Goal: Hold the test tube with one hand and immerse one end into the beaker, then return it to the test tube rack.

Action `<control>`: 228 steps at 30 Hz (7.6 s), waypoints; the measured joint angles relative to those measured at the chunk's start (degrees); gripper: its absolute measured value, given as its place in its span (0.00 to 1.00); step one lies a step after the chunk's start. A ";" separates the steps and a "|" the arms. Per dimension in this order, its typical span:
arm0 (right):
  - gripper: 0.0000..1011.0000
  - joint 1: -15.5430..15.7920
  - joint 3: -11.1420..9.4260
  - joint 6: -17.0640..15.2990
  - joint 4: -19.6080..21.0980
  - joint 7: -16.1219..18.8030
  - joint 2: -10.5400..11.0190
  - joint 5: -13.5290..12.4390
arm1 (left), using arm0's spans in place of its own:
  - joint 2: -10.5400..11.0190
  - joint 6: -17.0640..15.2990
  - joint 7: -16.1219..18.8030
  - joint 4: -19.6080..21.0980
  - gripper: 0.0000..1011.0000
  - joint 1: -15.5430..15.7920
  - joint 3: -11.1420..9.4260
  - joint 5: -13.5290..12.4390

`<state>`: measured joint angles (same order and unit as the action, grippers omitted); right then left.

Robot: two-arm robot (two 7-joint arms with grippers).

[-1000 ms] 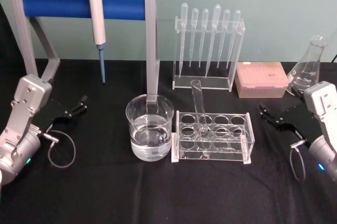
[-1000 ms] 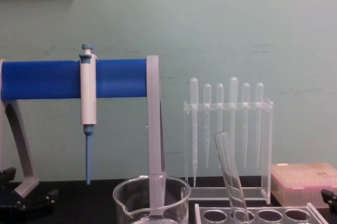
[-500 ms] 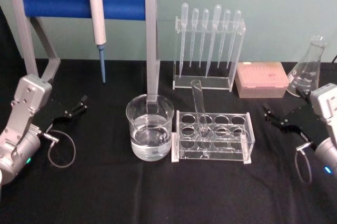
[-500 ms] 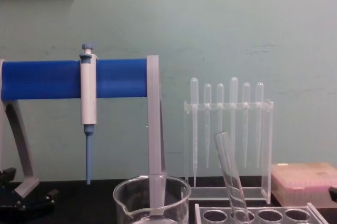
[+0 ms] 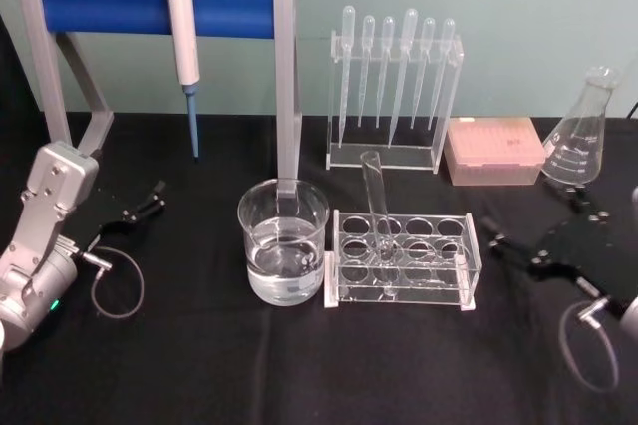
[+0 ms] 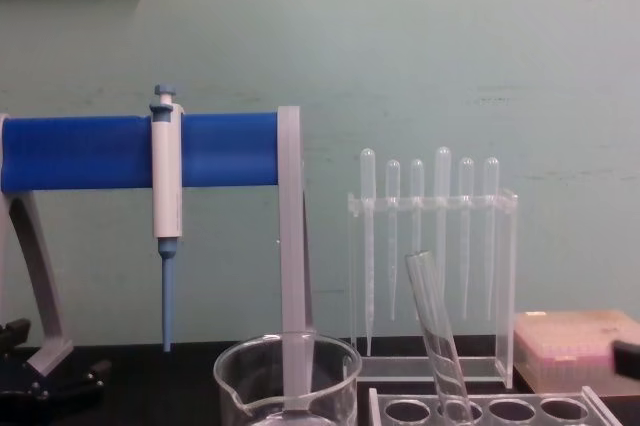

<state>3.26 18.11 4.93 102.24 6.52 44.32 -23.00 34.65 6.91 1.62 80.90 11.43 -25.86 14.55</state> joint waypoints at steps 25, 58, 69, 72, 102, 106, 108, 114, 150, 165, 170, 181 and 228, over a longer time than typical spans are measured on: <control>0.99 -19.85 9.30 -12.93 -10.91 19.92 -12.55 -2.91 | 0.00 0.00 0.00 0.00 0.99 0.00 0.00 0.00; 0.25 -22.80 9.17 -16.10 -13.52 21.30 -16.54 -3.02 | 0.00 0.00 0.00 0.00 0.99 0.00 0.00 0.00; 0.22 -18.52 5.60 -13.48 -6.64 19.01 -15.45 -5.87 | 0.00 0.00 0.00 0.00 0.99 0.00 0.00 0.00; 0.22 -17.34 4.17 -12.58 -4.09 18.13 -15.11 -6.80 | 0.00 0.00 0.00 0.00 0.99 0.00 0.00 0.00; 0.22 -16.92 3.00 -12.34 -1.73 16.78 -14.74 -7.39 | 0.00 0.00 0.00 0.00 0.99 0.00 0.00 0.00; 0.22 -16.92 3.02 -12.35 -1.75 16.79 -14.74 -7.38 | 0.00 0.00 0.00 0.00 0.99 0.00 0.00 0.00; 0.22 -16.92 3.03 -12.35 -1.76 16.80 -14.74 -7.38 | 0.00 0.00 0.00 0.00 0.99 0.00 0.00 0.00; 0.22 -16.92 3.04 -12.35 -1.80 16.82 -14.74 -7.36 | 0.00 0.00 0.00 0.00 0.99 0.00 0.00 0.00; 0.22 -16.92 3.04 -12.34 -1.80 16.88 -14.73 -7.36 | 0.00 0.00 0.00 0.00 0.99 0.00 0.00 0.00; 0.22 -16.92 3.04 -12.34 -1.80 16.88 -14.73 -7.36 | 0.00 0.00 0.00 0.00 0.99 0.00 0.00 0.00; 0.22 -16.92 3.04 -12.34 -1.80 16.88 -14.74 -7.36 | 0.00 0.00 0.00 0.00 0.99 0.00 0.00 0.00; 0.22 -16.92 3.04 -12.34 -1.80 16.88 -14.73 -7.36 | 0.00 0.00 0.00 0.00 0.99 0.00 0.00 0.00; 0.22 -16.92 3.04 -12.34 -1.80 16.88 -14.73 -7.36 | 0.00 0.00 0.00 0.00 0.99 0.00 0.00 0.00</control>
<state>-13.66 21.15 -7.41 100.44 23.39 29.58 -30.35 34.65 6.91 1.62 80.90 11.43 -25.86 14.55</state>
